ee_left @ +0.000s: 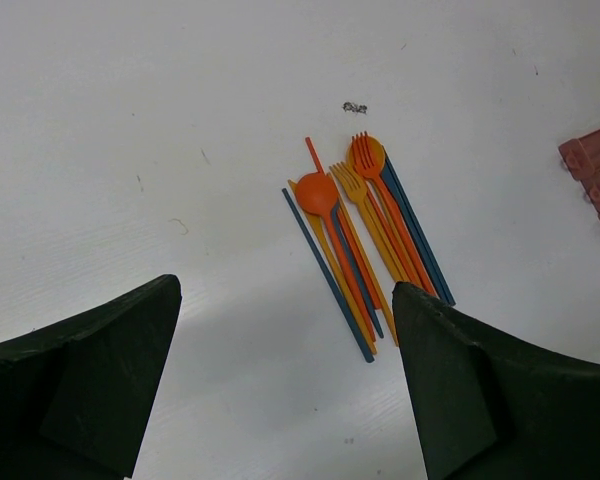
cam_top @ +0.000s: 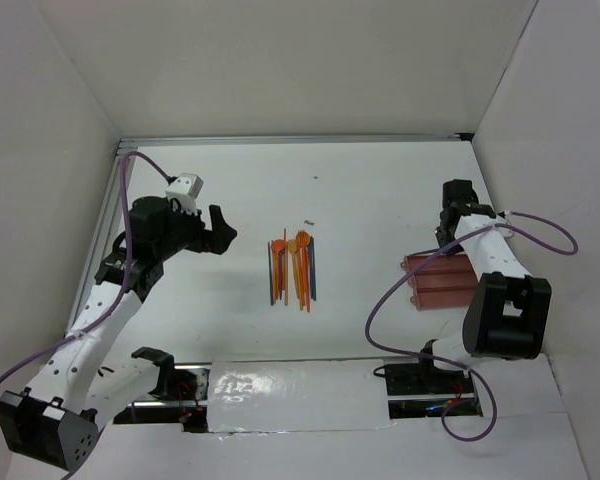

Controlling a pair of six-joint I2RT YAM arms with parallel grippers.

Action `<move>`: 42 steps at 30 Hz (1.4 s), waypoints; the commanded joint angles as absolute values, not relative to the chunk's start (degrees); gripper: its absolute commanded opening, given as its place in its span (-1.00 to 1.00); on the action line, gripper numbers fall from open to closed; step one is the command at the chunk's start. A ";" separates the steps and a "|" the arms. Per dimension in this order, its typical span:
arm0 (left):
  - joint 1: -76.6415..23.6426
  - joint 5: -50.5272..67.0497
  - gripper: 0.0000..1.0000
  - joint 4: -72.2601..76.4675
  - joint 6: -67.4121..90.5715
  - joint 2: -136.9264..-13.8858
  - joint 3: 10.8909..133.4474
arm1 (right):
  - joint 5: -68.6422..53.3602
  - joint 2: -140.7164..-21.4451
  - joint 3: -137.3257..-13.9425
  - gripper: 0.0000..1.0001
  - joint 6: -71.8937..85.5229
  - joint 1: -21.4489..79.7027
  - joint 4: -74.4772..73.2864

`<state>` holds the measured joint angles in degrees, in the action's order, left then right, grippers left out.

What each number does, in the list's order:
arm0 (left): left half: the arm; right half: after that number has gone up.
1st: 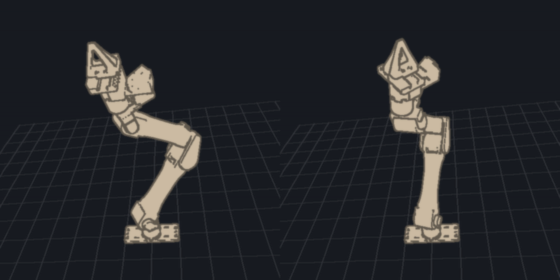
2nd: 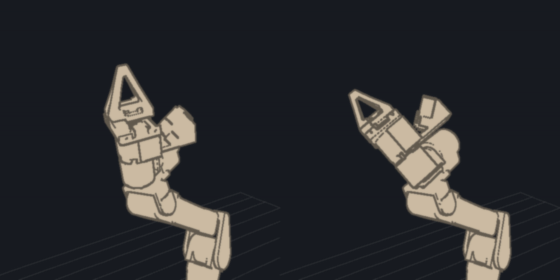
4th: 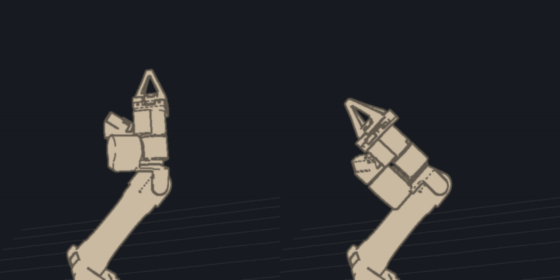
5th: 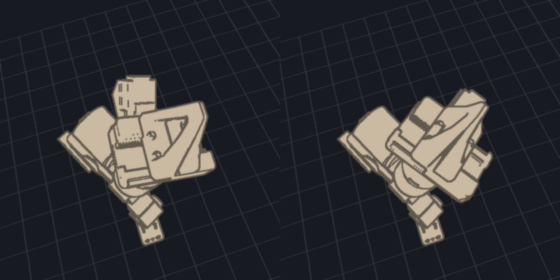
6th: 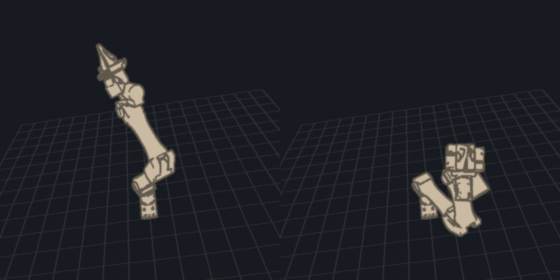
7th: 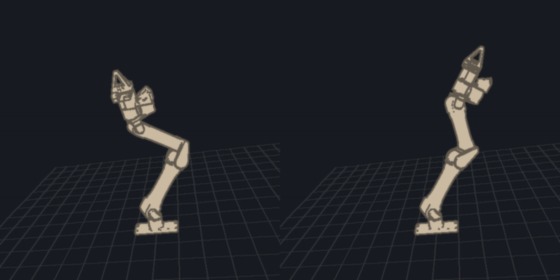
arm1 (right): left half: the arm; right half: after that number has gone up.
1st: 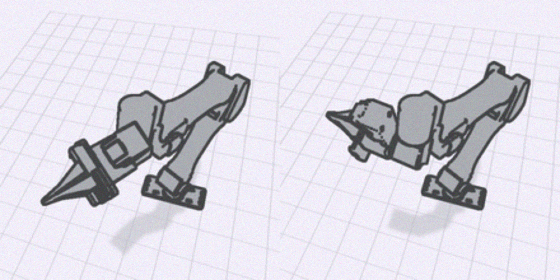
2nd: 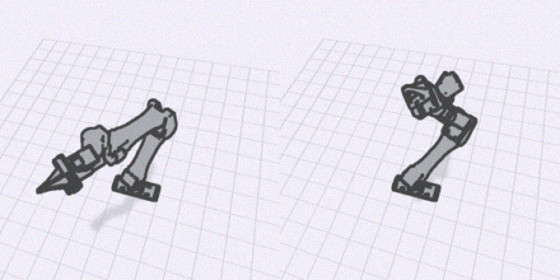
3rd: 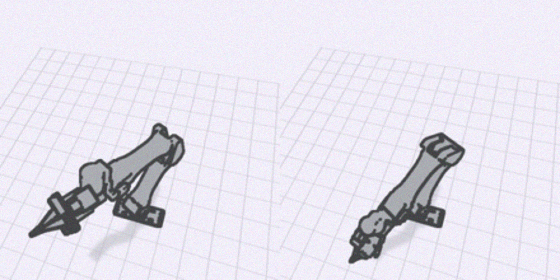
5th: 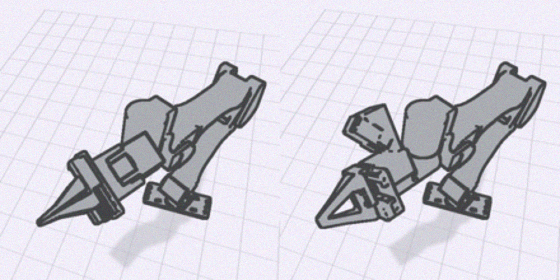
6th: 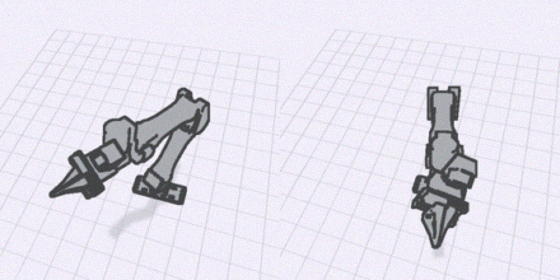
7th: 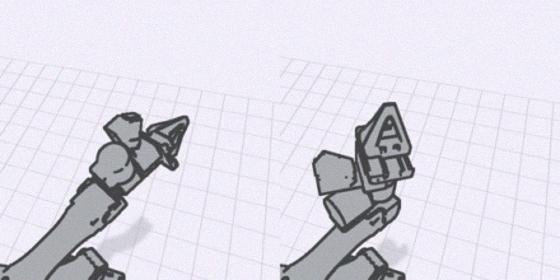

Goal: Sort the eating utensils into containers

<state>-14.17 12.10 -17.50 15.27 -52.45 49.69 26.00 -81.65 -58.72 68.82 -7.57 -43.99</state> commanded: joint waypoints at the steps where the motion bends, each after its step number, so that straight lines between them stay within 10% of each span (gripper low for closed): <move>1: -14.15 10.90 1.00 -13.80 14.50 -53.87 50.45 | 26.54 -83.32 -57.13 -1.00 70.84 -8.61 -42.19; 23: -14.15 11.16 1.00 -10.72 11.78 -57.66 51.85 | 28.48 -83.50 -52.39 -1.00 74.71 -11.51 -36.74; 42: -14.24 12.48 0.99 -10.28 11.25 -56.43 52.12 | 23.04 -79.29 -57.29 -0.02 67.52 -8.81 -36.84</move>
